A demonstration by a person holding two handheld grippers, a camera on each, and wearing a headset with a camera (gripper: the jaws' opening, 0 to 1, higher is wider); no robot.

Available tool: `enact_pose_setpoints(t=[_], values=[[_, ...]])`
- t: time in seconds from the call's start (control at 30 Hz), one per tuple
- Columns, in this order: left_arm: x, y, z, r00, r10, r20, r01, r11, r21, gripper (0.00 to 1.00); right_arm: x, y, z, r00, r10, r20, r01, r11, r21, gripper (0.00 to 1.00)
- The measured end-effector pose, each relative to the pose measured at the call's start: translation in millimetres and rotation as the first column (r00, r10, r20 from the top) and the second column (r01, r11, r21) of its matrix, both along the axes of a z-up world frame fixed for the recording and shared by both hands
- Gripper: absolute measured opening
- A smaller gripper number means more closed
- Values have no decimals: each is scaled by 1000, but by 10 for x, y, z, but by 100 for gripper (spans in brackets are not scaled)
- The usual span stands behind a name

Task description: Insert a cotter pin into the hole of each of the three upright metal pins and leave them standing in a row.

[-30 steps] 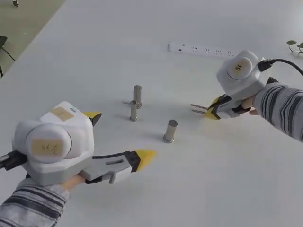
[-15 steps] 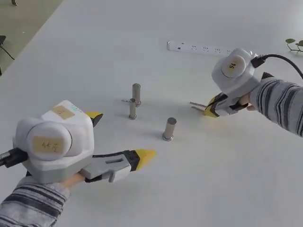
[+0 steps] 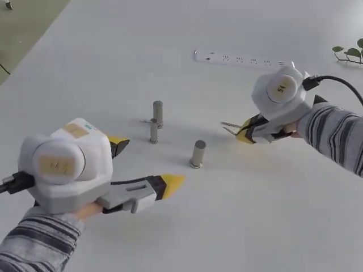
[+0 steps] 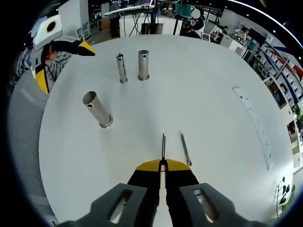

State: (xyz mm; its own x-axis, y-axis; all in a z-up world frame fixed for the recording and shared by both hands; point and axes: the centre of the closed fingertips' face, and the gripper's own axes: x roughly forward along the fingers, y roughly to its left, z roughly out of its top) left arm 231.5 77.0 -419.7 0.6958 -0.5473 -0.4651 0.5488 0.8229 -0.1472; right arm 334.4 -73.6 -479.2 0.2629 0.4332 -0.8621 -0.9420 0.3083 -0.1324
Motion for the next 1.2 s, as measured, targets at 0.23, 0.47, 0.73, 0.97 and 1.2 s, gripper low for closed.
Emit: enact_pose_setpoints(t=[0.23, 0.47, 0.73, 0.97, 1.2], values=[[27, -59, 42, 1000, -9, 3, 9, 1000, -27, 64, -105, 42, 126, 999, 26, 41, -28, 999, 29, 0], [51, -135, 68, 999, -30, -16, 29, 998, -61, 57, -333, 176, 311, 991, 97, 88, -102, 993, 55, 0], [54, -209, 65, 998, -46, -44, 41, 993, -108, 49, -570, 313, 471, 976, 179, 125, -189, 979, 71, 0], [35, -289, 87, 996, -54, -70, 43, 987, -154, 42, -758, 434, 534, 950, 271, 158, -283, 957, 62, 0], [-7, -391, 142, 993, -72, -95, 49, 973, -226, 32, -934, 577, 546, 913, 365, 183, -381, 923, 60, 0]])
